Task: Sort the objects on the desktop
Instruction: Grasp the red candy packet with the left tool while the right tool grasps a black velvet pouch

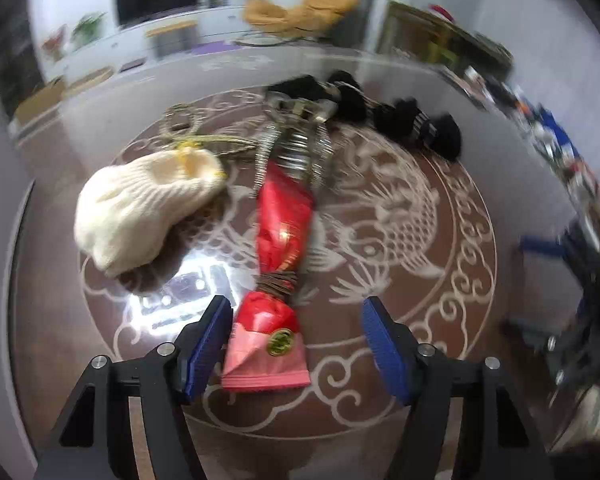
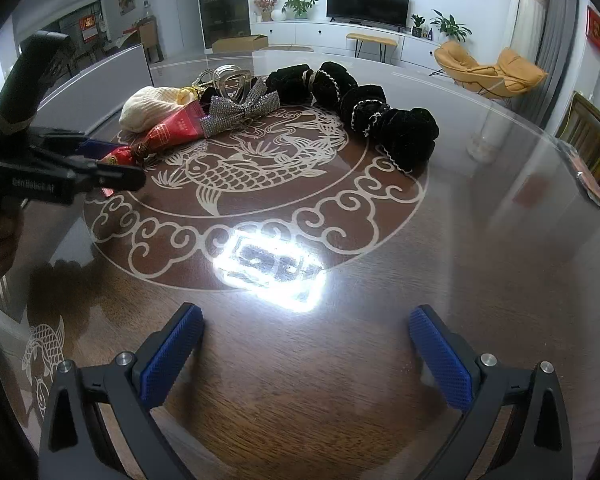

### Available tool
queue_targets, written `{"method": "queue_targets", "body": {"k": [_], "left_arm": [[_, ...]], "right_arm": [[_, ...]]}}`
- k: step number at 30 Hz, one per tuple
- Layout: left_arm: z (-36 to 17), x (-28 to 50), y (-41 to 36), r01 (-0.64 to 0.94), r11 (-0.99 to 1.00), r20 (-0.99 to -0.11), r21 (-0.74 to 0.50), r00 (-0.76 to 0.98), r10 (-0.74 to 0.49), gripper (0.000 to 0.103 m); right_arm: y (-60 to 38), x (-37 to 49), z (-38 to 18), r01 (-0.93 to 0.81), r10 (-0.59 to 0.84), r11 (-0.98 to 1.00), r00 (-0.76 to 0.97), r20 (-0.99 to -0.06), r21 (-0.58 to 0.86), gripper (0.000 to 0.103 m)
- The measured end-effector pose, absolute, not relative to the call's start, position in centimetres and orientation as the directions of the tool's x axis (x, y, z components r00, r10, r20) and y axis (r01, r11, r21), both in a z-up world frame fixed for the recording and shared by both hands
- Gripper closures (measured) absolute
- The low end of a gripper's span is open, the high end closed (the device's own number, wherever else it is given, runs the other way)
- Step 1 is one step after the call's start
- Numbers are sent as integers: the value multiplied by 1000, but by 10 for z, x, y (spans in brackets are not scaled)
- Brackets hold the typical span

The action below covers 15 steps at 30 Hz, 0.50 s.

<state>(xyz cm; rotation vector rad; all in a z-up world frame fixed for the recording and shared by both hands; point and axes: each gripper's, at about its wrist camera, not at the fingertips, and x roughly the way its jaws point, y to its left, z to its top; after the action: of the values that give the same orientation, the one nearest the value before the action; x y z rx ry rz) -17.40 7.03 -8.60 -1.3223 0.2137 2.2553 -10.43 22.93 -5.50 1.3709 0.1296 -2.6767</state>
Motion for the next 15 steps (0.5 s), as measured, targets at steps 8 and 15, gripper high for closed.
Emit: {"method": "queue_targets", "body": {"k": [8,15], "left_arm": [[-92,-177,92,-414,-910,-835,-1,-500,229,43],[-90,-134,51,-282,-959,-794,-38,-574,201,73]], "right_arm": [[229,-104,-55,156,-78,-988,-578,-812,-16,0],[244,-106,-45,177,-195,-978,-612,-767,108,0]]}}
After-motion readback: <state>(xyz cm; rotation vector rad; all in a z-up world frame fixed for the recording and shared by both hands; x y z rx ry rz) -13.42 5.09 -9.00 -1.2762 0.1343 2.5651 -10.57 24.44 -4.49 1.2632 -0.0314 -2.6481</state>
